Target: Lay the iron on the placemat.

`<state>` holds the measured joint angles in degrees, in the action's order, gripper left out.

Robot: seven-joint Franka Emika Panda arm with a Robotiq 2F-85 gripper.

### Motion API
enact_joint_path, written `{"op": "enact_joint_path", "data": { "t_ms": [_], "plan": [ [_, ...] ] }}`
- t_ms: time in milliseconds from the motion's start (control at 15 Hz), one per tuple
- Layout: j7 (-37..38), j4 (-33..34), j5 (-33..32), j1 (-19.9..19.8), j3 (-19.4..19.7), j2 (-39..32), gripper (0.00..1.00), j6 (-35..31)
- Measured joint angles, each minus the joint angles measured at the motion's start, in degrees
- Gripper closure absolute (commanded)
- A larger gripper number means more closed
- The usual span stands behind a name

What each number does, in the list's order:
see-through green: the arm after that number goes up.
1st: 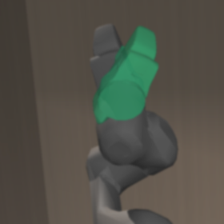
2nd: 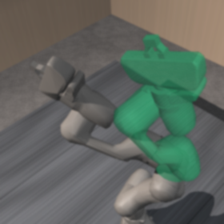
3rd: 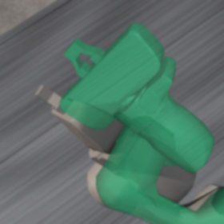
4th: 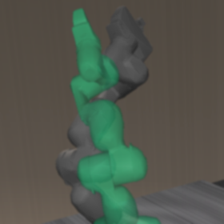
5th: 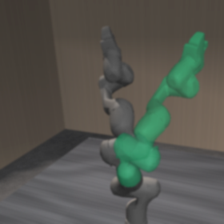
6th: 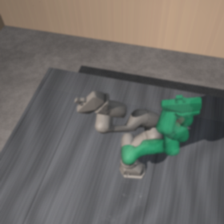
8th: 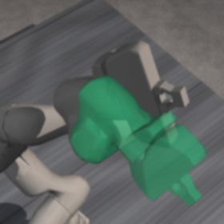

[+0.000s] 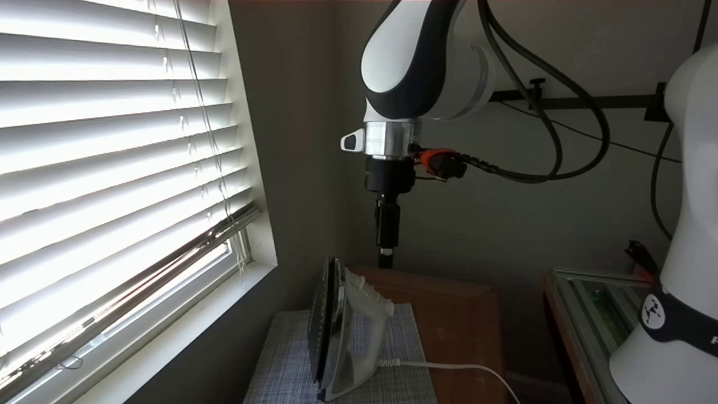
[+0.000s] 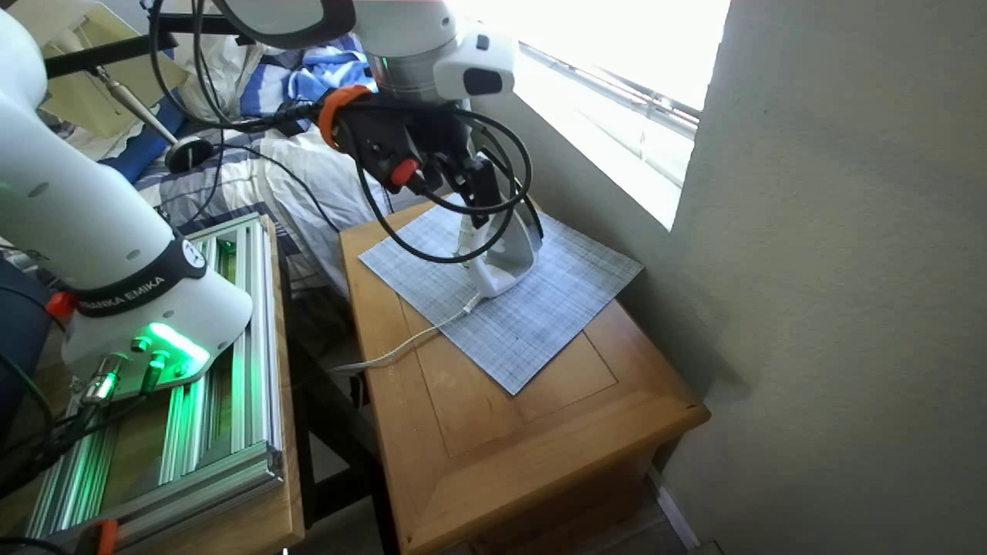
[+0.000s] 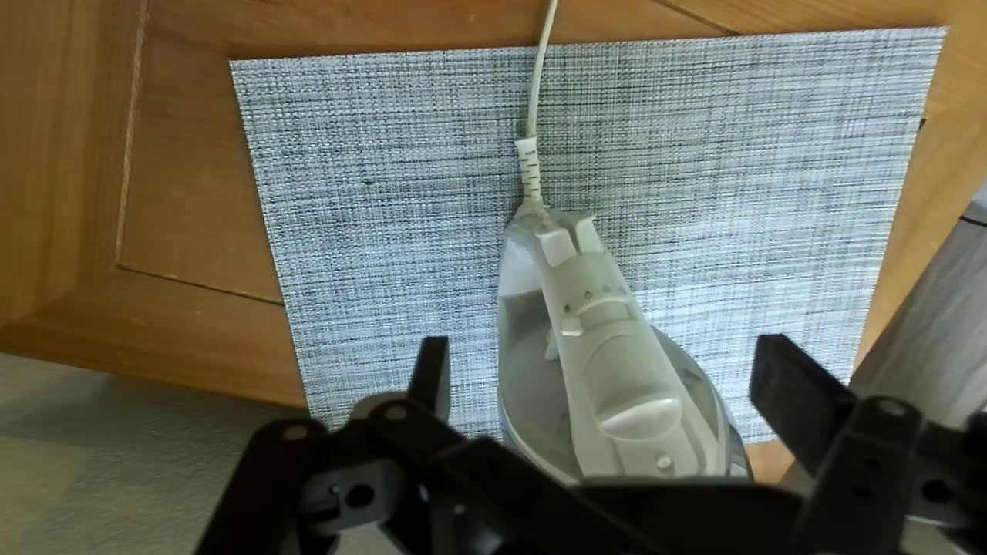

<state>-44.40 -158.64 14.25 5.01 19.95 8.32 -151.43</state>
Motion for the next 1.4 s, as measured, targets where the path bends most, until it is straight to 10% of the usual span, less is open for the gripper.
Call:
{"op": "enact_joint_path", "data": {
  "t_ms": [1400],
  "plan": [
    [-10.6,-0.1,10.2,-3.4,-8.0,-7.3,0.0,-0.9]
  ]
}}
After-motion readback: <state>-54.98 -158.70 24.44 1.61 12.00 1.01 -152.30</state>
